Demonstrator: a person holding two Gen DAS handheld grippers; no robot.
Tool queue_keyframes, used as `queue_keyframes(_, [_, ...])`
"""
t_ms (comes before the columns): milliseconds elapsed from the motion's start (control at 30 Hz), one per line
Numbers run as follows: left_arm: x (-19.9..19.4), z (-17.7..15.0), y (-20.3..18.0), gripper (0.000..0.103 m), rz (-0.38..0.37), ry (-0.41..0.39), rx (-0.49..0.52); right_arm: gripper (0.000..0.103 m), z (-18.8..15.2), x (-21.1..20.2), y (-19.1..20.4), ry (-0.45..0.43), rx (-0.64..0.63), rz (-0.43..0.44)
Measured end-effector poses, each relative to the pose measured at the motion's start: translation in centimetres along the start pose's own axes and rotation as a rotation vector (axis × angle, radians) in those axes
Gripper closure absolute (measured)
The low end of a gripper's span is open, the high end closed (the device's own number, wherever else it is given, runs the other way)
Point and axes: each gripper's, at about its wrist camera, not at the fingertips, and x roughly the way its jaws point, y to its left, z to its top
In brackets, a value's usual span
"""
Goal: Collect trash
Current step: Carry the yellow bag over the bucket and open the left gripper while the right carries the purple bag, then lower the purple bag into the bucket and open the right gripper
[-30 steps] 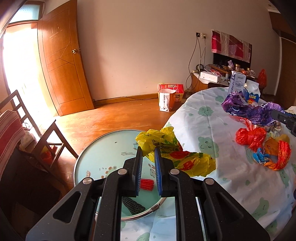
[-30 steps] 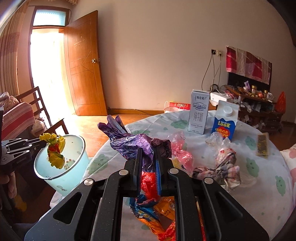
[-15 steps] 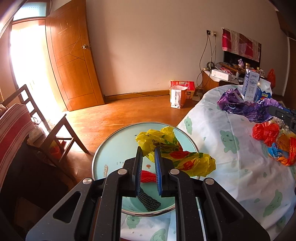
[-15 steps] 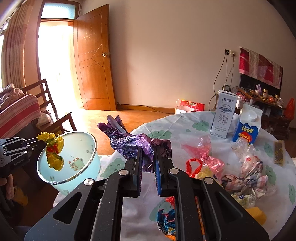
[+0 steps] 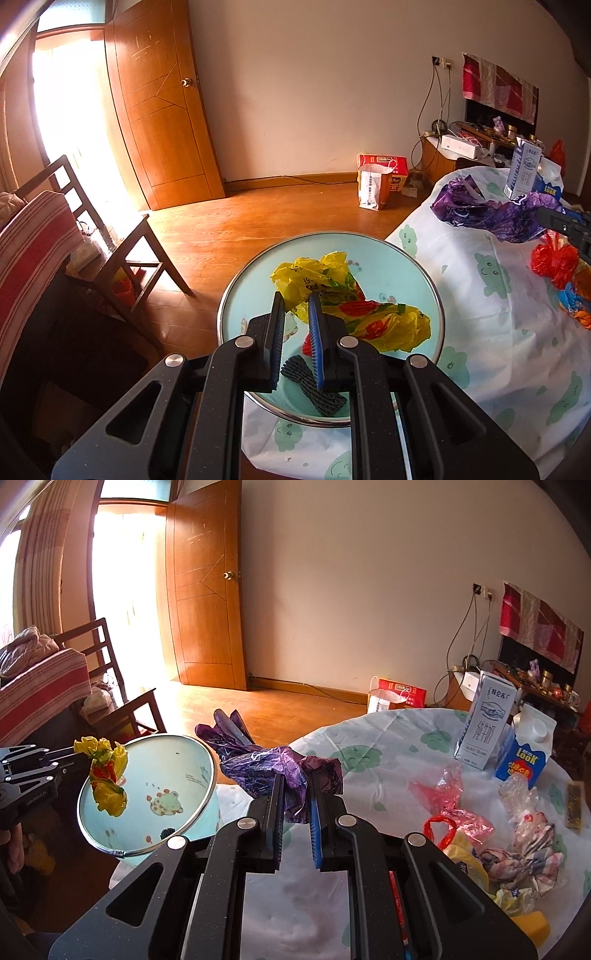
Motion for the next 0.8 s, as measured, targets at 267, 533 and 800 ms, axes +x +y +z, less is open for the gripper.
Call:
queue_keyframes(267, [0.5,-0.2,1.2,0.090,0.025,0.020,-0.012,0.090,0.6,1.8,2.1,0.020,-0.046,0.019])
queue_keyframes(533, [1.0,-0.3,2.1,0.090,0.037,0.033,-0.023,0.090,0.9,3.3,3.9,0.035,-0.080,0.039])
queue_keyframes(800, [1.2,-0.3,2.6,0.090,0.048,0.039,-0.031,0.090,1.2,3.9,5.3,0.043,-0.104,0.054])
